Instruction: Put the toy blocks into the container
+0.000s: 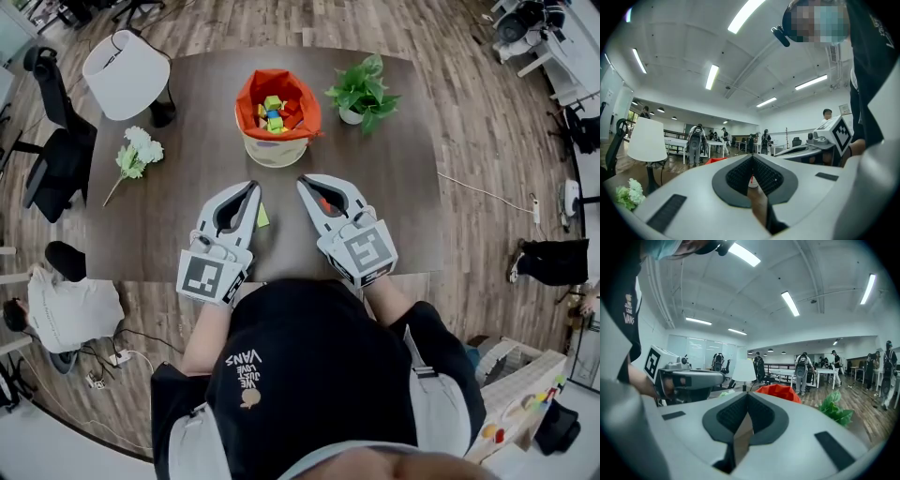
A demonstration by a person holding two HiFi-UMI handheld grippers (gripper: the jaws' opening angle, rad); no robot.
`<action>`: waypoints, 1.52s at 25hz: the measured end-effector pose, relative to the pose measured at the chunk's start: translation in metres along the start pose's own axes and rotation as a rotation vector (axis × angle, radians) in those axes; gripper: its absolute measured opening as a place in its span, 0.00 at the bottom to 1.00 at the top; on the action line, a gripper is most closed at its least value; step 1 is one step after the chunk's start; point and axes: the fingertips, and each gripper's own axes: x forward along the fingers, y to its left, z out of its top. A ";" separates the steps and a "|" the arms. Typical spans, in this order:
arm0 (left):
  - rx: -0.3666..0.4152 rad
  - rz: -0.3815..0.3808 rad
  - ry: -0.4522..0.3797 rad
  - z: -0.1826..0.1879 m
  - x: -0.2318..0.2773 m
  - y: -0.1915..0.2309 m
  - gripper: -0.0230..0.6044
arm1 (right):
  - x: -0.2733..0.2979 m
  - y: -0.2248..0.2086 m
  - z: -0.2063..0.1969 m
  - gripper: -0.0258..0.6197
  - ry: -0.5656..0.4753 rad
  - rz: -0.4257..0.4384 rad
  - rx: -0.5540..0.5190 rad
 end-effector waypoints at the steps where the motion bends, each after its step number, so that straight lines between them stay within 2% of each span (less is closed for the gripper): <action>1: -0.001 0.005 -0.001 0.001 -0.001 0.001 0.05 | 0.001 0.002 0.002 0.07 -0.006 0.011 0.006; 21: -0.015 0.118 -0.004 -0.001 -0.039 0.021 0.05 | 0.044 0.042 -0.012 0.07 0.027 0.154 -0.035; 29: -0.019 0.174 -0.003 -0.002 -0.054 0.029 0.05 | 0.072 0.060 -0.057 0.07 0.121 0.232 -0.083; 38: -0.032 0.210 0.005 -0.006 -0.062 0.033 0.05 | 0.089 0.072 -0.119 0.07 0.274 0.296 -0.077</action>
